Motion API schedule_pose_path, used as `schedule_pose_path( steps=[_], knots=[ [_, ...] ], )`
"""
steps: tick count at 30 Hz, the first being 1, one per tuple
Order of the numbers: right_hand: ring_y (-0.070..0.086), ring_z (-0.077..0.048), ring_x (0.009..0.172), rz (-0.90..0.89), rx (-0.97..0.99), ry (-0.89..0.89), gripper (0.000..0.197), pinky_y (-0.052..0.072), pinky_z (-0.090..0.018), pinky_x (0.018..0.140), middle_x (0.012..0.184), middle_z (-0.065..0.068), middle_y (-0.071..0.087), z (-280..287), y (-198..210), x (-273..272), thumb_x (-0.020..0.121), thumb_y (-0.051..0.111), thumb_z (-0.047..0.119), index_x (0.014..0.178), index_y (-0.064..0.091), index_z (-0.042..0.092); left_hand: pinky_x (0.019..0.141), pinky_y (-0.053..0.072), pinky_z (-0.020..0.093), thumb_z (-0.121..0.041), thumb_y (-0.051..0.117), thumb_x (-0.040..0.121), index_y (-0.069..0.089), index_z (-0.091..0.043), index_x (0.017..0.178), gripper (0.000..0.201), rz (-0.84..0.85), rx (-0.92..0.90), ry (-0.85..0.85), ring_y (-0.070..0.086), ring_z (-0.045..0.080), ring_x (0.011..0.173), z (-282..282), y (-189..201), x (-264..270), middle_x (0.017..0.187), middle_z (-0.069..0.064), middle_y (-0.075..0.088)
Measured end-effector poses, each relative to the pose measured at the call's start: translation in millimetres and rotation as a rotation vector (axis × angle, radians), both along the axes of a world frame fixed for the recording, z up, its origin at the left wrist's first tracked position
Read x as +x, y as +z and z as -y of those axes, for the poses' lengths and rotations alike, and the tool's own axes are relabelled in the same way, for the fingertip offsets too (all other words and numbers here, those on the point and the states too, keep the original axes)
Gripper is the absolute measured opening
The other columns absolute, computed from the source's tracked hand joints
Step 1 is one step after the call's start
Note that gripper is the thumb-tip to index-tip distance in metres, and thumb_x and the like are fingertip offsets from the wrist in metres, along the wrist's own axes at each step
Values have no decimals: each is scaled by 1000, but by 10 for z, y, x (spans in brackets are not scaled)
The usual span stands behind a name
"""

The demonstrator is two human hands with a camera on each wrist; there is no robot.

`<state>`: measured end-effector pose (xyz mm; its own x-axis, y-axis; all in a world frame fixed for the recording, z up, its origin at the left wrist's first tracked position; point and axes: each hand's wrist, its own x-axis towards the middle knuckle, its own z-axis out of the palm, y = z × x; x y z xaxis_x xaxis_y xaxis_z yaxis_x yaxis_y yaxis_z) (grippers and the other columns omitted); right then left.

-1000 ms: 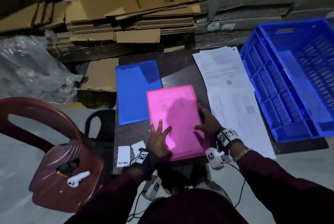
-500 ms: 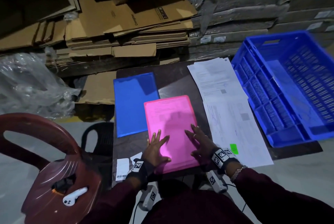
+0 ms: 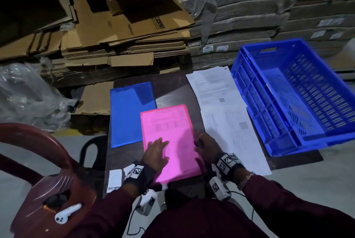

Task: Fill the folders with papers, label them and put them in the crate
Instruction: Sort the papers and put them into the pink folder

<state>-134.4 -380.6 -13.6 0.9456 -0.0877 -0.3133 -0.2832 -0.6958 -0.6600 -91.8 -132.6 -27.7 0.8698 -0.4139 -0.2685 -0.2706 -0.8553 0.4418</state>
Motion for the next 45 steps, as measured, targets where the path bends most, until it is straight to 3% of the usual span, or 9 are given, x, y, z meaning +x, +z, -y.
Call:
schedule_pose_path(
  steps=[5, 9, 11, 15, 20, 25, 33, 39, 45],
  knots=[
    [49, -13, 123, 114, 48, -39, 57, 29, -6, 95, 133, 1, 53, 575, 44, -140, 84, 73, 13, 137, 53, 14, 119, 24, 36, -29, 70, 85, 43, -27, 145, 65, -20, -98, -27, 29, 22, 145, 543, 157, -98, 156, 3, 33],
    [55, -17, 106, 72, 76, -179, 57, 45, -24, 93, 127, -2, 55, 1065, 38, -251, 83, 74, 12, 137, 54, 16, 107, 40, 35, -18, 67, 86, 55, -16, 135, 51, 30, -212, -89, 50, 24, 130, 1030, 323, -200, 141, 7, 53],
    [58, -25, 112, 55, 111, -235, 55, 51, -34, 94, 130, -8, 53, 1305, 10, -291, 83, 72, 7, 135, 54, 13, 104, 43, 33, -16, 68, 83, 56, -15, 133, 51, 7, -248, -81, 54, 24, 123, 1265, 332, -233, 135, 6, 56],
    [53, -27, 123, -29, -10, -240, 60, 41, -20, 92, 136, -14, 51, 1710, -76, -349, 83, 74, 9, 138, 50, 6, 94, 41, 27, -30, 69, 85, 50, -21, 136, 55, -55, -191, 8, 54, 23, 118, 1654, 274, -268, 126, 2, 59],
    [29, -36, 142, -177, -107, -258, 76, 29, -44, 114, 160, -14, 20, 1883, -208, -465, 86, 70, 24, 151, 32, 14, 103, 40, 34, -36, 67, 88, 36, -17, 146, 69, -182, -127, 92, 52, 27, 126, 1962, 129, -439, 135, 10, 55],
    [8, -33, 150, -212, -103, -242, 93, 17, -45, 120, 165, -8, -6, 1860, -227, -527, 89, 66, 22, 157, 3, 22, 109, 35, 34, -33, 67, 88, 36, -13, 147, 69, -140, -125, 134, 39, 25, 137, 2166, 51, -528, 148, 8, 43],
    [26, -28, 146, -81, 98, -254, 89, 33, -49, 115, 162, -6, 18, 1955, -307, -494, 82, 69, 13, 154, 19, 27, 101, 39, 23, -28, 76, 82, 51, -22, 135, 59, -140, -285, 329, 51, 19, 127, 2255, 45, -525, 139, 0, 55],
    [37, -22, 140, 52, 239, -365, 93, 37, -43, 113, 158, -5, 31, 1990, -175, -491, 84, 65, -2, 155, 13, 29, 96, 52, 37, -24, 84, 73, 57, -32, 122, 57, -189, -458, 489, 60, 16, 111, 2274, 54, -494, 123, -2, 58],
    [30, -18, 144, 104, 328, -356, 95, 34, -45, 116, 159, 4, 25, 1914, -94, -436, 81, 63, -10, 153, 19, 34, 92, 55, 34, -10, 82, 71, 56, -37, 118, 60, -171, -554, 477, 62, 14, 107, 2288, 26, -527, 122, -1, 55]
  ],
)
